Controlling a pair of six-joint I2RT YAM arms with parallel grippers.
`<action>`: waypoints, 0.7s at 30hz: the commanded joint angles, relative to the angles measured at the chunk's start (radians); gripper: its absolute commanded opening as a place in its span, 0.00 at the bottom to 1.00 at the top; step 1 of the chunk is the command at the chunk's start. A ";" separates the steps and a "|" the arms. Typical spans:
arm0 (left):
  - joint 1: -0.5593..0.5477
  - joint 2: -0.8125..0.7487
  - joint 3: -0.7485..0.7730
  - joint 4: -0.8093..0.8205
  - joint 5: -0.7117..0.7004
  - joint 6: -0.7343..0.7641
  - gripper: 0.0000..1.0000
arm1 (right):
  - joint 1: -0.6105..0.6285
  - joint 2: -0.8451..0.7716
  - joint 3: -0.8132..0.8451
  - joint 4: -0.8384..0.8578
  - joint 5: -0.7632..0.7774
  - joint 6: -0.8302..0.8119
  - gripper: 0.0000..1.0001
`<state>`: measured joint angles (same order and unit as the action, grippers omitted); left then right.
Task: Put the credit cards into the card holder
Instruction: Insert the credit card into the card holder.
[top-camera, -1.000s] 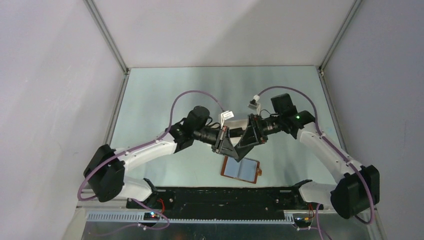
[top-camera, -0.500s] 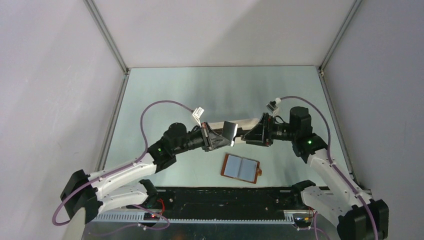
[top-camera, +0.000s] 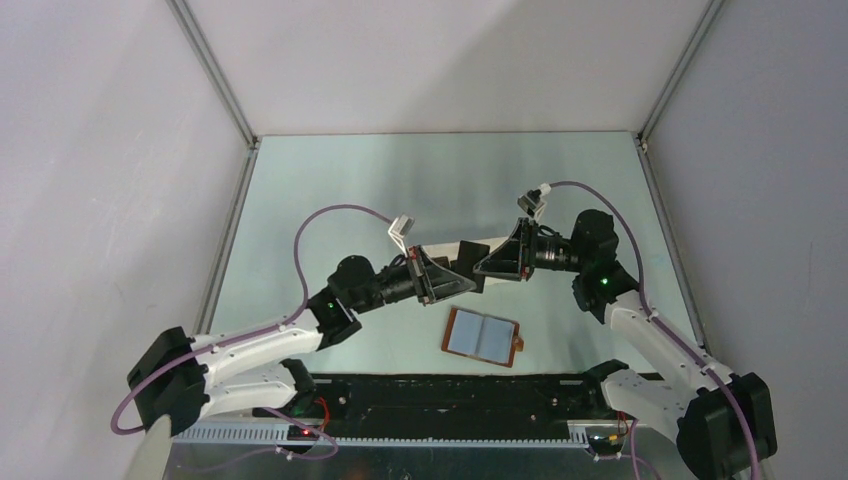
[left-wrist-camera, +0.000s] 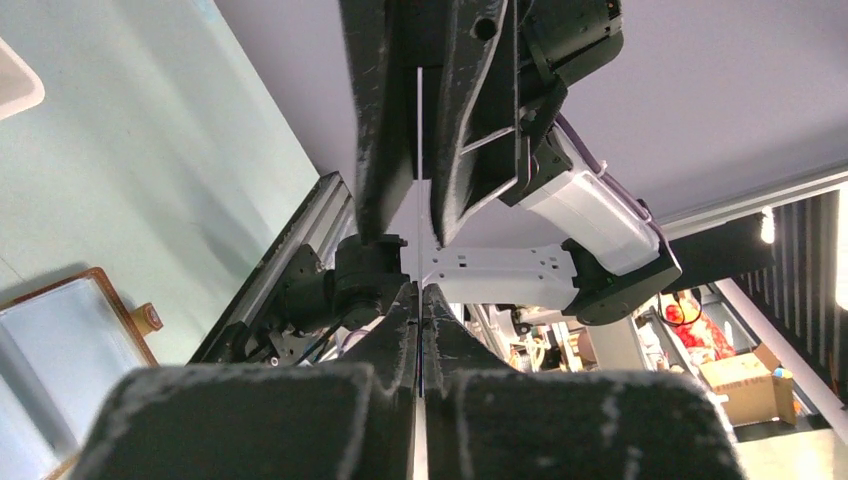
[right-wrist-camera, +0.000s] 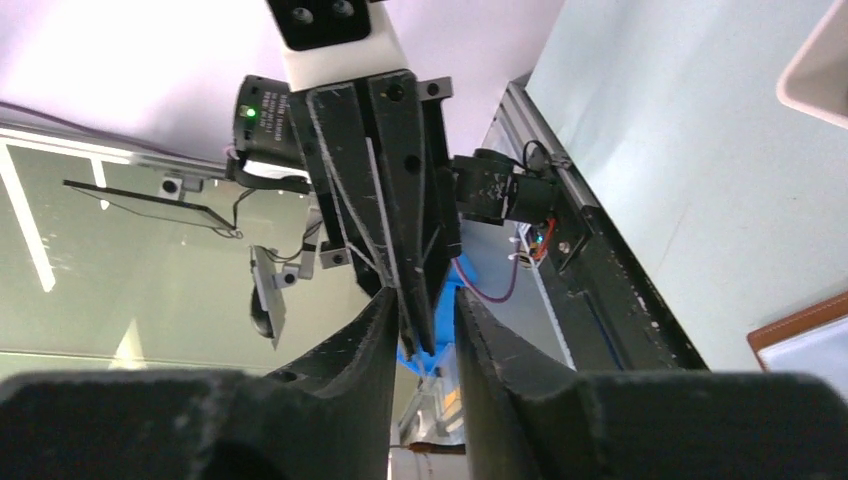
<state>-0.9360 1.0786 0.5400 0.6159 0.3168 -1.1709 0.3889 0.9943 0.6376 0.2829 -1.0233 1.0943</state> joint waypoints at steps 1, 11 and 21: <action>-0.006 -0.009 -0.017 0.075 -0.019 -0.016 0.00 | 0.006 -0.002 0.019 0.126 -0.018 0.067 0.20; -0.004 -0.003 -0.054 0.064 -0.036 -0.015 0.80 | -0.001 -0.016 0.019 -0.076 -0.001 -0.073 0.00; -0.003 -0.078 -0.112 -0.548 -0.375 -0.050 0.77 | 0.005 -0.052 -0.032 -0.658 0.279 -0.489 0.00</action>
<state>-0.9367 1.0302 0.4072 0.3519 0.1158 -1.2087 0.3851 0.9543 0.6350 -0.1928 -0.8497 0.7750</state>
